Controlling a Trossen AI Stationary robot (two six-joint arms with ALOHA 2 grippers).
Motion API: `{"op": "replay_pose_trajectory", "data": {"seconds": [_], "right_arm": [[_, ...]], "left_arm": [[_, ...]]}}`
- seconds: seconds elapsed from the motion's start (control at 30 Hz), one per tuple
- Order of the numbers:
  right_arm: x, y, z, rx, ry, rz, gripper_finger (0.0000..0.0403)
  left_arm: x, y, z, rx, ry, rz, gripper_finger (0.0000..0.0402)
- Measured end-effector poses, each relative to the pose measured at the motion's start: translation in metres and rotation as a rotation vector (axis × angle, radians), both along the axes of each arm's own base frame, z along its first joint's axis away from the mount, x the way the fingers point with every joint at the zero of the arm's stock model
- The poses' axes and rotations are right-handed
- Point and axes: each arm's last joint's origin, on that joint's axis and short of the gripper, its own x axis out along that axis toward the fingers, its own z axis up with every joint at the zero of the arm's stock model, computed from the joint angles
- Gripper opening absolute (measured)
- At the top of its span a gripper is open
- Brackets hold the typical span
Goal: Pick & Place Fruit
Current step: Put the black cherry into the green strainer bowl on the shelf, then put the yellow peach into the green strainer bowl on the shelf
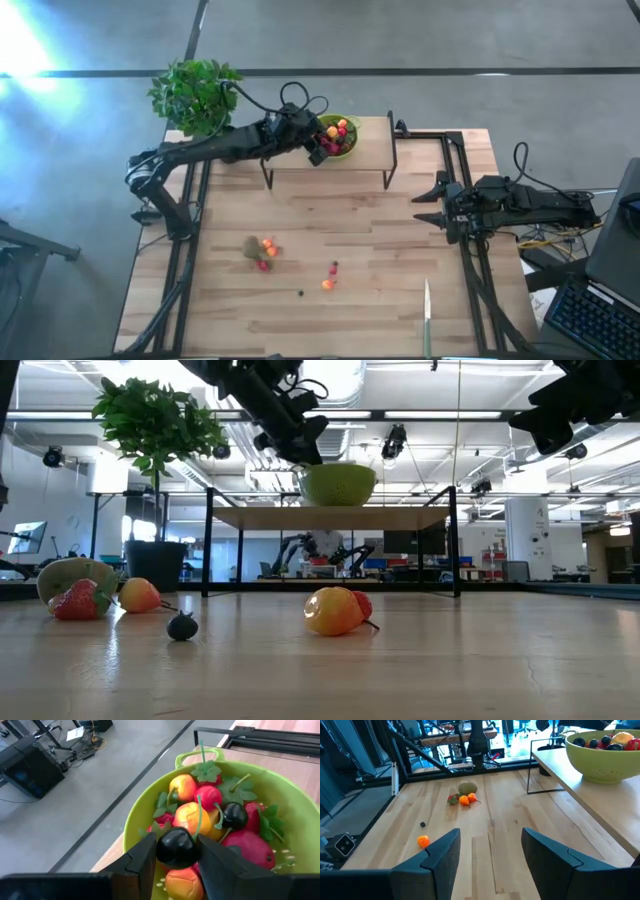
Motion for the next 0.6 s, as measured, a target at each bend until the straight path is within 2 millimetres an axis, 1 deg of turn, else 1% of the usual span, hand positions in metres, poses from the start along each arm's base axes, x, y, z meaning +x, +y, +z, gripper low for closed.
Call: {"op": "replay_pose_trajectory", "data": {"seconds": [0.1,0.17,0.37,0.47,0.6], "right_arm": [[0.0,0.0,0.0,0.0,0.0,0.0,0.0214],[0.0,0.0,0.0,0.0,0.0,0.0,0.0219],[0.0,0.0,0.0,0.0,0.0,0.0,0.0237],[0.0,0.0,0.0,0.0,0.0,0.0,0.0247],[0.0,0.0,0.0,0.0,0.0,0.0,0.0261]], "left_arm": [[0.0,0.0,-0.002,-0.013,0.014,0.0,0.0136],[-0.001,0.0,-0.004,-0.02,0.031,-0.001,0.0144],[-0.001,-0.001,-0.004,-0.022,0.039,-0.001,0.0197],[-0.003,-0.002,0.002,-0.017,0.044,-0.006,0.0216],[-0.002,-0.009,0.014,-0.013,0.062,-0.037,0.0221]]}}
